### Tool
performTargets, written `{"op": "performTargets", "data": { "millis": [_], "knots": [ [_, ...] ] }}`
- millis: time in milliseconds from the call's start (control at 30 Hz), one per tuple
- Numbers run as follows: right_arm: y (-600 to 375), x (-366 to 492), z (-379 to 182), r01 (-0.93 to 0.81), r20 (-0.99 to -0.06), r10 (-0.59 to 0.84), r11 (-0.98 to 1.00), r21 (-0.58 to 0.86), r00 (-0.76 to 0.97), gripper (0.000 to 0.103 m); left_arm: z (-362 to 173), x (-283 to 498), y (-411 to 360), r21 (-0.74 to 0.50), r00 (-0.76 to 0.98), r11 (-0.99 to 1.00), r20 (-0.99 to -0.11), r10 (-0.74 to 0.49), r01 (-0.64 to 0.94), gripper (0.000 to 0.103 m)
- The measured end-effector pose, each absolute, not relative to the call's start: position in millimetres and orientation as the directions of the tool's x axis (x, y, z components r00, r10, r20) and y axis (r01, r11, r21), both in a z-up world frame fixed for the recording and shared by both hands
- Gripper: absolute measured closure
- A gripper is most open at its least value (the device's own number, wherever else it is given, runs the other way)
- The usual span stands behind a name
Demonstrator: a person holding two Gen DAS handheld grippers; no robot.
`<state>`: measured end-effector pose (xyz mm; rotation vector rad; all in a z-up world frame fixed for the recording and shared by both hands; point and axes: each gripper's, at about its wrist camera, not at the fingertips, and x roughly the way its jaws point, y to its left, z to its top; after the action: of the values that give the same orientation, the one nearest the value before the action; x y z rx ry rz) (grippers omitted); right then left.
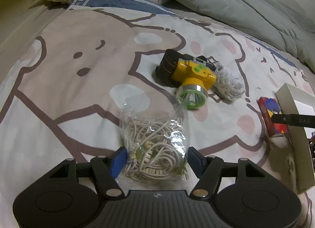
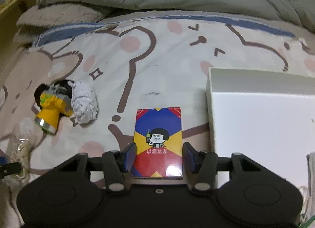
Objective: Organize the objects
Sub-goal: 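Grasp the clear cable bag with the left gripper while the right grasps the card box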
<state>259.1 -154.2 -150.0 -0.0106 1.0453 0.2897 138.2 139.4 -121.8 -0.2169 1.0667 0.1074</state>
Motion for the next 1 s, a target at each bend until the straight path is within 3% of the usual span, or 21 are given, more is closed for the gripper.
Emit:
{"op": "performTargets", "data": {
  "millis": [133, 300, 767, 1000],
  "knots": [
    [-142, 256, -154, -0.279, -0.855, 0.197, 0.958, 0.065, 0.479, 0.04, -122, 137, 141, -0.132, 0.487, 0.971, -0.873, -0.018, -0.201, 0.034],
    [-127, 249, -160, -0.337, -0.856, 0.132, 0.94, -0.051, 0.5, 0.041, -122, 141, 141, -0.118, 0.491, 0.973, -0.871, -0.006, -0.198, 0.032],
    [-114, 212, -160, -0.44, -0.874, 0.159, 0.895, -0.069, 0.46, 0.042, -124, 149, 142, -0.098, 0.476, 0.968, -0.879, 0.025, -0.233, 0.022],
    [-109, 176, -151, -0.529, -0.905, 0.22, 0.849, -0.006, 0.364, 0.042, -128, 155, 139, -0.087, 0.459, 0.962, -0.887, 0.043, -0.26, 0.017]
  ]
}}
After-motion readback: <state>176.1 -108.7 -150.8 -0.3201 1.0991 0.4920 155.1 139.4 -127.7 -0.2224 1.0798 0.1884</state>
